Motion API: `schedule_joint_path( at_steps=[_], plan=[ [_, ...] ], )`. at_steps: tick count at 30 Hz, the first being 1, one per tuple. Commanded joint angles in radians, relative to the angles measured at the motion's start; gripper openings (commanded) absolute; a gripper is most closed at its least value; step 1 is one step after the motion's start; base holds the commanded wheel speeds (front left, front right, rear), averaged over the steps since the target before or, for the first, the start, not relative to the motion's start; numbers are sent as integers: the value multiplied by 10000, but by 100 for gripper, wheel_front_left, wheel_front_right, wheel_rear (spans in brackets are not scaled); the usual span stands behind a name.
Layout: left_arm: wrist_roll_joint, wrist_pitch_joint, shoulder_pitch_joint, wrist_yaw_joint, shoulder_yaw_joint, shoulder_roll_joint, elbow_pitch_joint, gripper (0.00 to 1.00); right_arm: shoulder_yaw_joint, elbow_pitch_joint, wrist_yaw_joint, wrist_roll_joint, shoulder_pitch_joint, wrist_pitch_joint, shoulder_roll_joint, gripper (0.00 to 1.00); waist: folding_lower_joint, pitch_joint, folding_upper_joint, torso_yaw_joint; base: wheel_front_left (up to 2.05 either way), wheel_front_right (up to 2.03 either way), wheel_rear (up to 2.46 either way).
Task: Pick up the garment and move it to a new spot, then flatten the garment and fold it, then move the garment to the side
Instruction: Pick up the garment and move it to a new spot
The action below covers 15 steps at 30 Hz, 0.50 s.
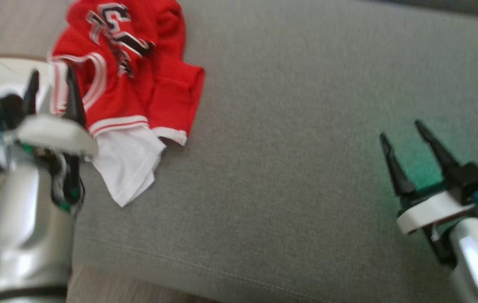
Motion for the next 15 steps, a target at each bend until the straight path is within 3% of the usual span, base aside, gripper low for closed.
schedule_joint_path(
  at_steps=[1,15],
  plan=[
    [-84,86,-734,-24,428,406,107,100,228,-513,-7,62,-229,115,-336,100,-2,1049,0,-367,0,0,0],
    [-711,466,-3642,135,729,268,4644,100,-219,-2891,-7,216,595,1276,-1525,100,-2,2171,0,-671,0,0,0]
  ],
)
